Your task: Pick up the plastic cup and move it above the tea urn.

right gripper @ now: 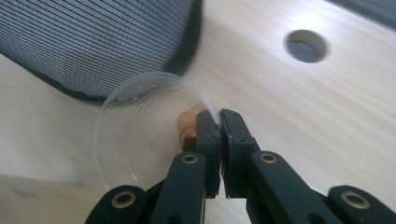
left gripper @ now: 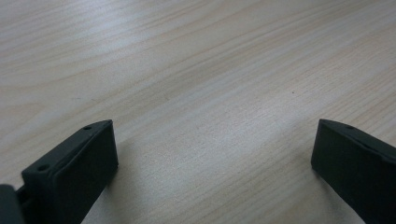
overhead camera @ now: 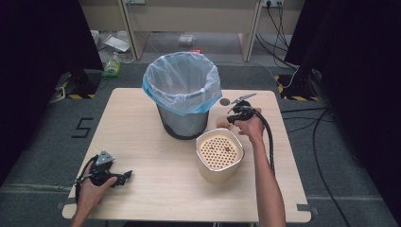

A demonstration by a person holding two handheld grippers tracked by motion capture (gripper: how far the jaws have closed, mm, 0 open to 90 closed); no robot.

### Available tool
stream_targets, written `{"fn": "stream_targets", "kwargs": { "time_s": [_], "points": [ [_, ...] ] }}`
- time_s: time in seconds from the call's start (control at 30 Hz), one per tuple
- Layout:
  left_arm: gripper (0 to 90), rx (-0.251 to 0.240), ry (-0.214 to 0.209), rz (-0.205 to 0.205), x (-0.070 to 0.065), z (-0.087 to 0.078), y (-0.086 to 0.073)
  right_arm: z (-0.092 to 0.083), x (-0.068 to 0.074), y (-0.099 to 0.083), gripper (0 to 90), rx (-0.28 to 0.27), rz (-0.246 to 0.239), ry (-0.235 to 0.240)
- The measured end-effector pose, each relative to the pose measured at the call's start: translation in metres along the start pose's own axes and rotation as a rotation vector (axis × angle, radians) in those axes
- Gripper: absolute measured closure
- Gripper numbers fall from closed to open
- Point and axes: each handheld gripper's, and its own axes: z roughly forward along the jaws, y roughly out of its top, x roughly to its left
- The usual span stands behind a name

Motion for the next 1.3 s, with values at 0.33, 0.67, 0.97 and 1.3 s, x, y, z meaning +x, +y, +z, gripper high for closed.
{"fn": "stream_targets", "kwargs": {
  "time_s": [0.33, 0.67, 0.97, 1.3],
  "points": [
    [0.0, 0.000, 0.000, 0.000, 0.000, 0.000, 0.000, -0.027, -0.009, -0.006, 87.3, -0.083, -0.010, -0.079],
    [0.0, 0.001, 0.001, 0.000, 0.000, 0.000, 0.000, -0.065, -0.014, -0.003, 87.3, -0.184, -0.036, -0.199],
    [0.0, 0.001, 0.001, 0.000, 0.000, 0.000, 0.000, -0.089, -0.009, -0.003, 87.3, -0.252, -0.088, -0.262],
    [0.0, 0.001, 0.002, 0.000, 0.000, 0.000, 0.000, -0.105, 0.007, -0.008, 87.3, -0.325, -0.149, -0.303]
  ]
}}
